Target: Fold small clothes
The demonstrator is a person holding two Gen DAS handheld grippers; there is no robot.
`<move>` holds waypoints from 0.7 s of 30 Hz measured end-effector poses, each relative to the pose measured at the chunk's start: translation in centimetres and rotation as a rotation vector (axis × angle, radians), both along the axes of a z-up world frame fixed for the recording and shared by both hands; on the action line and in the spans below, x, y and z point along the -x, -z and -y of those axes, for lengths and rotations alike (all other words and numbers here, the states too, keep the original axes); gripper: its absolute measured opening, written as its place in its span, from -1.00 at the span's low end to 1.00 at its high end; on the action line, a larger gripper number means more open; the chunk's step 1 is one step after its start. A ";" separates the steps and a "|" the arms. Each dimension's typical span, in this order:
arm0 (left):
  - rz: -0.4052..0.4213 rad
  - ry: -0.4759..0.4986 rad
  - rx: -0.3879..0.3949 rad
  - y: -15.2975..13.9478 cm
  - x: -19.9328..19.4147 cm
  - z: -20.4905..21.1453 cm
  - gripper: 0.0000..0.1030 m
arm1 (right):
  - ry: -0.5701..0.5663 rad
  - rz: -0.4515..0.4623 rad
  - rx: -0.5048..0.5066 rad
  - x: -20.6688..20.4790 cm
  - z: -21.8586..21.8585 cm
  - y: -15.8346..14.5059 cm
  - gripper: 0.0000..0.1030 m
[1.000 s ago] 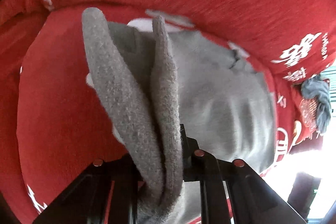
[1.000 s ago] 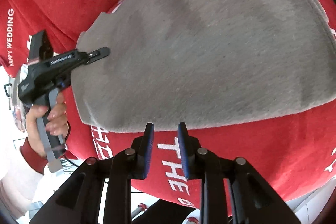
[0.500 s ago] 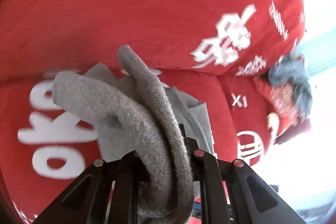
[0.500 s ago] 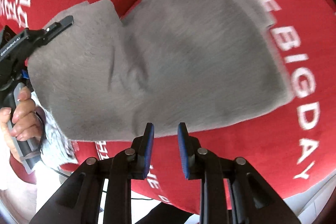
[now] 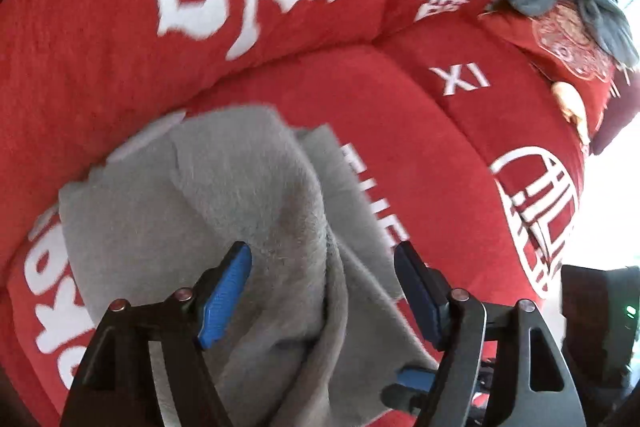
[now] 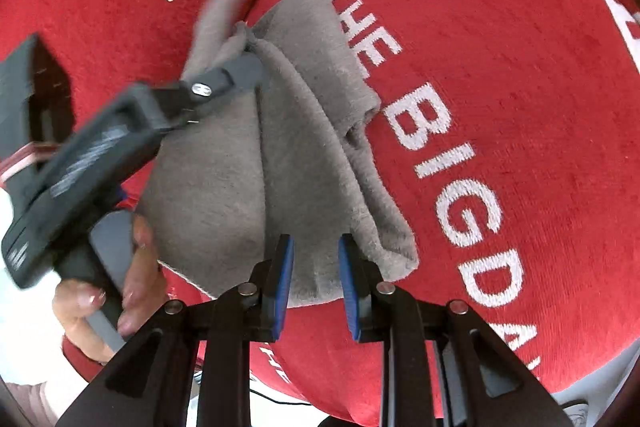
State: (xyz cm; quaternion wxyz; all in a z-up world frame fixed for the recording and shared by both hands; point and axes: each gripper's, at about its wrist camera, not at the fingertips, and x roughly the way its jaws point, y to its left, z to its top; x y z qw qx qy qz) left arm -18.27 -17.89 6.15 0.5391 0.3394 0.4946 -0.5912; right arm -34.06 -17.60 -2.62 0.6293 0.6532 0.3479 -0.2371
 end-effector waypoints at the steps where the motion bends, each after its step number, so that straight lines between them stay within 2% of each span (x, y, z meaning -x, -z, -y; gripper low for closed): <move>1: -0.002 -0.007 0.016 -0.7 -0.1 -0.1 0.45 | 0.004 0.006 -0.001 0.1 0.2 0.1 -0.50; 2: -0.014 -0.022 0.034 -1.4 -0.5 -0.3 0.45 | 0.014 0.019 -0.003 0.4 0.6 0.1 -0.49; 4: -0.046 -0.076 0.070 -2.6 -2.3 -1.3 0.45 | 0.043 0.059 -0.006 1.5 1.3 -0.5 -0.24; 7: -0.031 -0.194 0.085 -3.3 -5.9 -3.2 0.45 | 0.134 0.168 -0.038 2.7 3.2 -0.2 -0.06; 11: 0.019 -0.326 0.014 -1.5 -10.5 -5.6 0.45 | 0.264 0.328 -0.139 3.3 5.2 1.8 -0.02; 13: 0.039 -0.390 -0.030 -0.2 -12.4 -6.8 0.45 | 0.294 0.371 -0.184 3.2 5.9 2.9 0.09; 16: 0.049 -0.448 -0.073 1.4 -14.3 -8.3 0.45 | 0.260 0.399 -0.205 1.8 6.8 3.7 0.09; 18: 0.064 -0.461 -0.102 2.3 -14.9 -8.8 0.45 | 0.196 0.383 -0.179 0.0 7.4 3.1 0.11; 21: 0.073 -0.468 -0.095 2.7 -15.5 -9.0 0.45 | 0.082 0.320 -0.116 -2.7 9.5 2.3 0.12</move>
